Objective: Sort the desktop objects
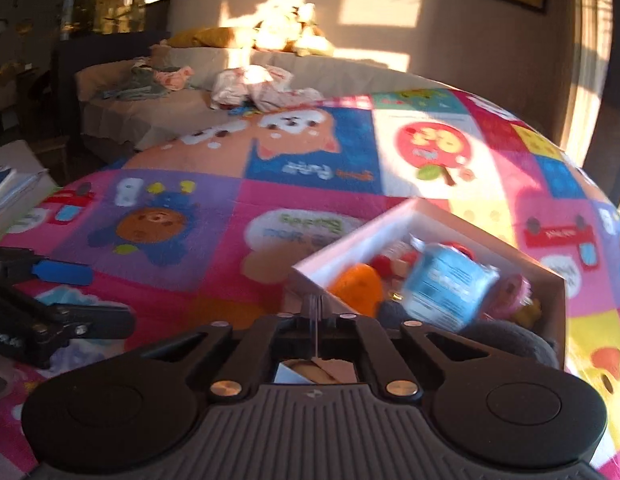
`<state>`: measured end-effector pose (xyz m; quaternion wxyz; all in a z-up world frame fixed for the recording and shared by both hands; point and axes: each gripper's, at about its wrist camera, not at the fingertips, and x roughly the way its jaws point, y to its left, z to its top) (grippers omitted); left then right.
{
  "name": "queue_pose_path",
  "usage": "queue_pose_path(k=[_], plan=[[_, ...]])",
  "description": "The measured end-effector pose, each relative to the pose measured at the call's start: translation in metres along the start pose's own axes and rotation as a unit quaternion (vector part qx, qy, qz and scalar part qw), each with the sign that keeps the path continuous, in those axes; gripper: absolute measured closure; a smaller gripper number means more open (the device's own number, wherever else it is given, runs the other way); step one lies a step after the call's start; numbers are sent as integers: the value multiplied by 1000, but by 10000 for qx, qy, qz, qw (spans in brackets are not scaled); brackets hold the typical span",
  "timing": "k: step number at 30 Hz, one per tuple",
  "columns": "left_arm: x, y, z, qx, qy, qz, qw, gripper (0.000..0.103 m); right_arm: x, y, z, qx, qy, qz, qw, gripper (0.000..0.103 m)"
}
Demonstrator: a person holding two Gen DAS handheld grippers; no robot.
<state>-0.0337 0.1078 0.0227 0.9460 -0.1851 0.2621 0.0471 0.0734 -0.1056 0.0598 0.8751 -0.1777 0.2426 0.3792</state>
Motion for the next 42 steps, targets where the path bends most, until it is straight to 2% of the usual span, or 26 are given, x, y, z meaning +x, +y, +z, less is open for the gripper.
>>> queue_pose_path(k=[4,8,9,12,14,16,18,19,21,23,25,27,29,32,35,37,41,42], plan=[[-10,17,12,-177,-254,289,9991,0,-20,18,5,-51,38,978,9952,103],[-29,36,30,-407,-637,563,9955,0,-42,43,4,-86,115,2159,9763,103],[-33,39,33,-472,-691,569,9949,0,-46,48,4,-160,95,2277,9736,103],[-38,38,42,-584,-682,334,9954,0,-54,51,4,-374,-107,1906,9809,96],[-35,24,43,-412,-571,-31,9975,0,-54,36,2,-192,-5,1468,9890,89],[-28,-1,41,-155,-375,-507,9979,5,-63,18,-6,28,-1,983,9952,78],[-16,-31,37,172,-26,-1046,9944,37,-77,0,-20,204,-73,344,9992,67],[-9,-47,34,338,122,-1252,9915,37,-83,-11,-28,346,-106,29,9993,62],[4,-77,29,654,283,-1479,9864,36,-98,-31,-46,712,-161,-612,9954,55],[18,-101,26,898,325,-1484,9843,36,-108,-49,-65,1141,-213,-1118,9869,49],[36,-116,27,943,457,-1314,9858,39,-117,-60,-86,1456,-348,-1632,9752,41],[52,-124,28,824,693,-1306,9856,47,-124,-67,-105,1679,-506,-1953,9649,39],[65,-126,27,717,861,-1227,9861,51,-126,-72,-119,1910,-652,-2120,9562,36],[76,-129,27,592,958,-1160,9868,59,-126,-81,-136,2278,-789,-2139,9467,33],[81,-130,30,522,964,-1078,9881,59,-127,-88,-139,2500,-814,-2063,9425,30],[85,-128,33,378,1000,-1100,9882,63,-129,-88,-141,2545,-879,-2055,9409,22],[87,-124,37,256,998,-1134,9882,85,-126,-84,-141,2445,-921,-2056,9431,19],[86,-123,37,287,968,-1144,9883,98,-127,-84,-141,2432,-925,-2049,9436,18]])
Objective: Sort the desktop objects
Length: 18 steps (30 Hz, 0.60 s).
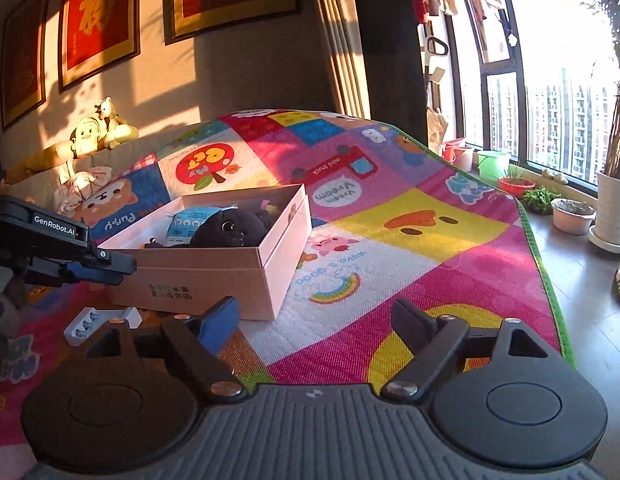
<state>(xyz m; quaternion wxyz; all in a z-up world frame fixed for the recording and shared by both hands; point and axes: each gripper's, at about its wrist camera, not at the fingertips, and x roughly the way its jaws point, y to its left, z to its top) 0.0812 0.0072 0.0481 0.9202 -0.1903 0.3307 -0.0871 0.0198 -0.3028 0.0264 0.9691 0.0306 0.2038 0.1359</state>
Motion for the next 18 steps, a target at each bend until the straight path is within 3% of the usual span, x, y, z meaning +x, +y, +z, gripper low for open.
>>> queue_pose_path(k=[7,14,16,18], plan=[[-36,-2,3,499,-661,303,9961,100,3,0,1,90,69,-16,9999,14],[-108,37,16,415,-1559,1302,9783,100,4,1,0,86,87,-48,9999,10],[-119,54,19,259,-1546,1627,9742,100,4,2,0,64,83,-57,9999,10],[-120,64,19,79,-1312,1472,9803,98,4,3,0,28,80,-75,9999,9]])
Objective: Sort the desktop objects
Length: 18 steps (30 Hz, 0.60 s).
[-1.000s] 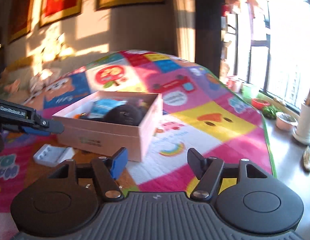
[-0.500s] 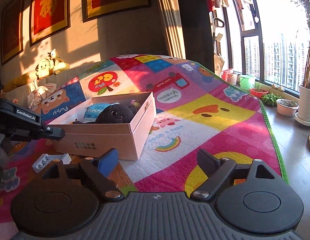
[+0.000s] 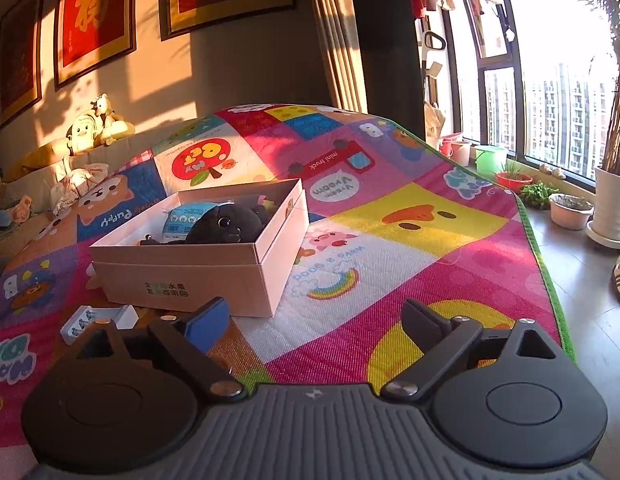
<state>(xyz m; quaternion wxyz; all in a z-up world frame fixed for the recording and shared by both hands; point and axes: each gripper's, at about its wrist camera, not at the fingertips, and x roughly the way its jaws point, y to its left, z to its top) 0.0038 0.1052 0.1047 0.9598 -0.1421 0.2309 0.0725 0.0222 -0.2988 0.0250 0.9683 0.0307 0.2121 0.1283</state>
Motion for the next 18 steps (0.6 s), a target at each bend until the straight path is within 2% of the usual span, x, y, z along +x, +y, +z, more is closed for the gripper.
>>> queue_pose_path(k=[2,3,5,6,10,14,18], plan=[[8,-7,-9,-100,342,-563,9978,92,0,2,0,-42,6,-16,10000,8],[14,-15,-16,-118,490,-845,9951,78,1,2,0,-59,18,-27,10000,8],[29,-38,-30,-61,714,-1275,9892,66,1,3,0,-79,41,-63,9999,7],[38,-51,-35,43,781,-1416,9868,64,1,3,-1,-78,38,-83,9999,7],[66,-91,-52,390,1006,-1452,9835,61,0,1,0,-49,2,-91,9999,4],[78,-105,-57,460,1088,-1346,9838,57,0,-1,0,1,-2,-53,10000,3],[85,-106,-52,376,1191,-1213,9847,66,1,-2,1,25,7,-26,10000,2]])
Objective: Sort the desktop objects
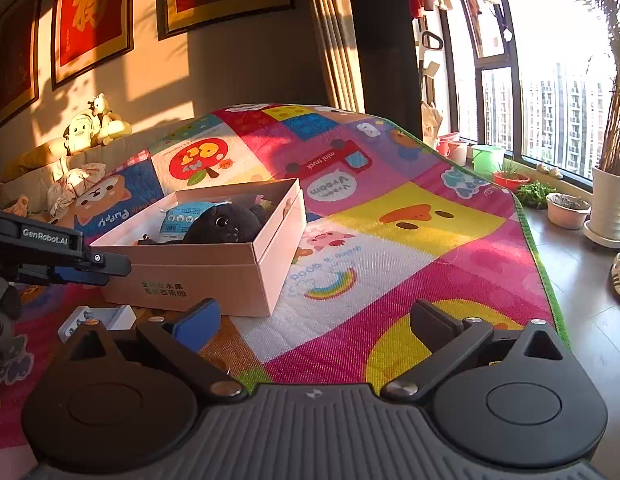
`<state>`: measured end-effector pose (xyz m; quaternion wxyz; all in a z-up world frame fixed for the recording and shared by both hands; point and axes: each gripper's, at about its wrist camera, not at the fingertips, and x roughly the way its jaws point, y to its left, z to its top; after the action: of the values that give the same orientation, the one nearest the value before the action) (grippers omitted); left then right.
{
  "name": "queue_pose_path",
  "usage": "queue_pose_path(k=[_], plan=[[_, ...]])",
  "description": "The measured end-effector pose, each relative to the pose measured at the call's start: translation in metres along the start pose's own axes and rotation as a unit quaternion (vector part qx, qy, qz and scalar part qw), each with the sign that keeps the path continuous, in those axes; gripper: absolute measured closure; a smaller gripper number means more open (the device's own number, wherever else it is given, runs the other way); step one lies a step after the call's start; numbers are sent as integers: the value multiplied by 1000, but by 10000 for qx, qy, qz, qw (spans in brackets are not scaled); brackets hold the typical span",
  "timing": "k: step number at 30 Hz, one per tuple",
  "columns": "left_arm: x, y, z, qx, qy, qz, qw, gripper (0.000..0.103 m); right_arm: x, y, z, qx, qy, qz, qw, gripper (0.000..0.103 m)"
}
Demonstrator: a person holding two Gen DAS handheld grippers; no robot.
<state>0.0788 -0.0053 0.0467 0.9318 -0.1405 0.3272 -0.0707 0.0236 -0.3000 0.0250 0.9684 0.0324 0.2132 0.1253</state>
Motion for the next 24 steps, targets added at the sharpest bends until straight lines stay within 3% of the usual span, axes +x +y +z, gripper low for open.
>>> queue_pose_path(k=[1,3,6,17,24], plan=[[1,0,1,-47,42,22,10000,69,0,1,0,-1,-3,-4,10000,1],[3,1,2,-88,92,66,9999,92,-1,1,0,2,-15,-9,10000,1],[1,-2,0,84,14,142,9999,99,-1,1,0,7,-41,-10,10000,0],[-33,-12,-3,891,-669,584,9921,102,-2,1,0,7,-38,-11,10000,0],[-55,24,4,642,-873,1161,9873,102,-2,1,0,5,-34,-14,10000,0]])
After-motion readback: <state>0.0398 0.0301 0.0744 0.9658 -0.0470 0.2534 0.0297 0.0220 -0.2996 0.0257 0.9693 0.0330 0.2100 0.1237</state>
